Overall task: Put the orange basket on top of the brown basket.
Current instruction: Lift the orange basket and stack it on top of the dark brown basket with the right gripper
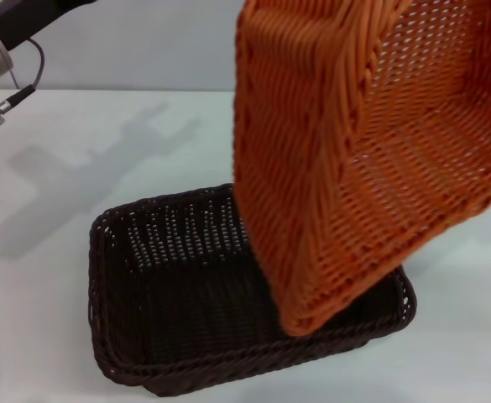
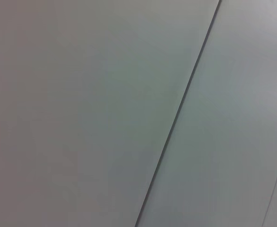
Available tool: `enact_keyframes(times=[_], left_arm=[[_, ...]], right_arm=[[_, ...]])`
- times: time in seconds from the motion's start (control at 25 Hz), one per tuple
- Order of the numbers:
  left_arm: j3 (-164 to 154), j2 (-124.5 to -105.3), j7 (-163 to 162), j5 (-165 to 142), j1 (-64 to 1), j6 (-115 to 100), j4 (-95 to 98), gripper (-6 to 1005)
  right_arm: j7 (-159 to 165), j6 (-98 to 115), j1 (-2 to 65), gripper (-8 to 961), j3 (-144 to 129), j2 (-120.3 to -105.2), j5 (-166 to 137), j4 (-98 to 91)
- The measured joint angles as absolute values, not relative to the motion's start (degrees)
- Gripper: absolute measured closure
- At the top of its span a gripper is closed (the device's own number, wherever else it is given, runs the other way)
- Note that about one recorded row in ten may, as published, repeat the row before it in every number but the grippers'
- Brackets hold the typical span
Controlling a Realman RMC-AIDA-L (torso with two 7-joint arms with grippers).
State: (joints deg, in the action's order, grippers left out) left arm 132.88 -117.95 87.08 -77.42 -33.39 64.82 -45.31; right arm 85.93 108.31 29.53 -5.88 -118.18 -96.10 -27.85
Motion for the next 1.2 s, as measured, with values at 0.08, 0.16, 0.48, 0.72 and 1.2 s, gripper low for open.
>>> enact_keyframes(times=[0.08,0.16,0.48,0.72,1.2], left_arm=[[132.89,-117.95,87.09,-77.32,-33.77,64.44,-45.21,138],[132.89,-117.95,87.09,-77.32,-33.77,64.44,-45.21,138],[133.22,-117.95,88.25,-77.17,-36.00,63.53,-43.30,138],[133.93,-117.94,89.51,-77.08,-36.91,63.21,-41.74,138],[134.03,-117.94,89.80,-75.99,-36.05,63.58,-41.66,138]], right_arm=[[82.92,107.88,29.51,796,-5.94,-118.24,-96.11,-23.90],[79.70,107.11,29.28,791,-6.07,-118.34,-96.27,-20.38],[69.68,100.30,29.03,768,-12.05,-118.72,-96.46,-9.09],[68.24,94.26,29.55,751,-20.75,-118.88,-96.52,-6.01],[68.70,91.03,27.97,493,-23.05,-118.61,-95.95,-9.31]])
